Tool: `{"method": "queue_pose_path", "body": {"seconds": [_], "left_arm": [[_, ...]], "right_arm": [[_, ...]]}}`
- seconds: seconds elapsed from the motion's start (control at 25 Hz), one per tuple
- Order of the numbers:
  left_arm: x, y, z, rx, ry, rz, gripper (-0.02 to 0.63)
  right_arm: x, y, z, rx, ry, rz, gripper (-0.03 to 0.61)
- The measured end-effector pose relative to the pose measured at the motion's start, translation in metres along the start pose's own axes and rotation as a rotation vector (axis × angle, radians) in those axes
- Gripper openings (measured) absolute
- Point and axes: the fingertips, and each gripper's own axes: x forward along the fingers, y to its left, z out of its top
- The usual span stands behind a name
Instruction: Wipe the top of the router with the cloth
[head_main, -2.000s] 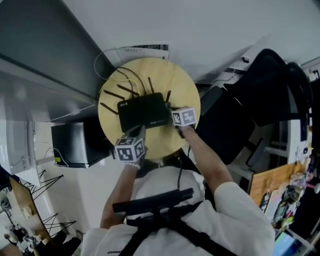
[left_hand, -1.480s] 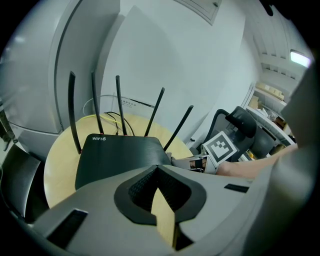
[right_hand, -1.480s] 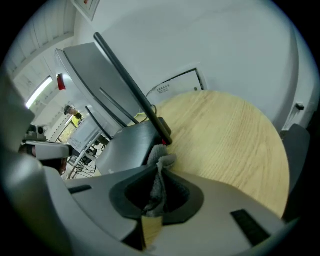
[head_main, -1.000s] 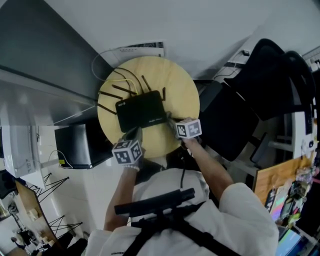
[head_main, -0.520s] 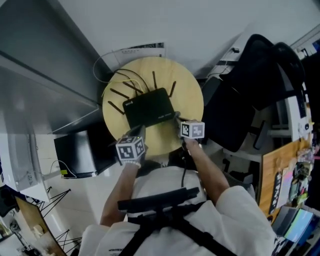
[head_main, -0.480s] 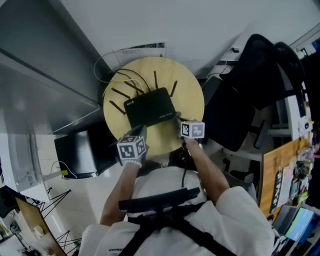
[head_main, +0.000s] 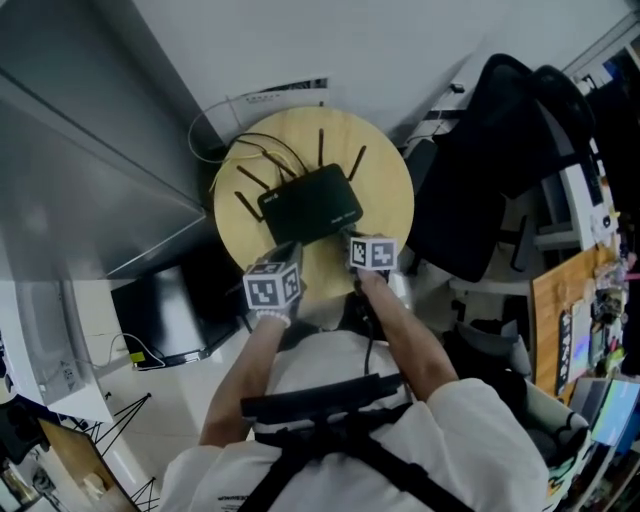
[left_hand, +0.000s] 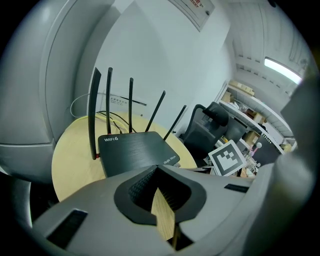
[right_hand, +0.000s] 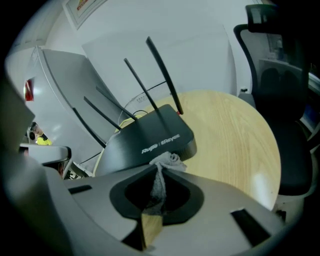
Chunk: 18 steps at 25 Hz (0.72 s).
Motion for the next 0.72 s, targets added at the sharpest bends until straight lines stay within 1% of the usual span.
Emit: {"method": "queue_pose_path", "body": {"seconds": [0.32,0.72], "left_arm": [[-0.02,0.028,-0.004,0.024,0.014,-0.032,-0.011],[-0.051,0.064,-0.028,0.061,0.059,-0.079,-0.011]], "right_arm": [[0.01,0.044,-0.017,-0.001,-0.003,0.01,0.038],[0.03,0.107,-0.05,-0.01,-0.002,0.008,0.038]]}}
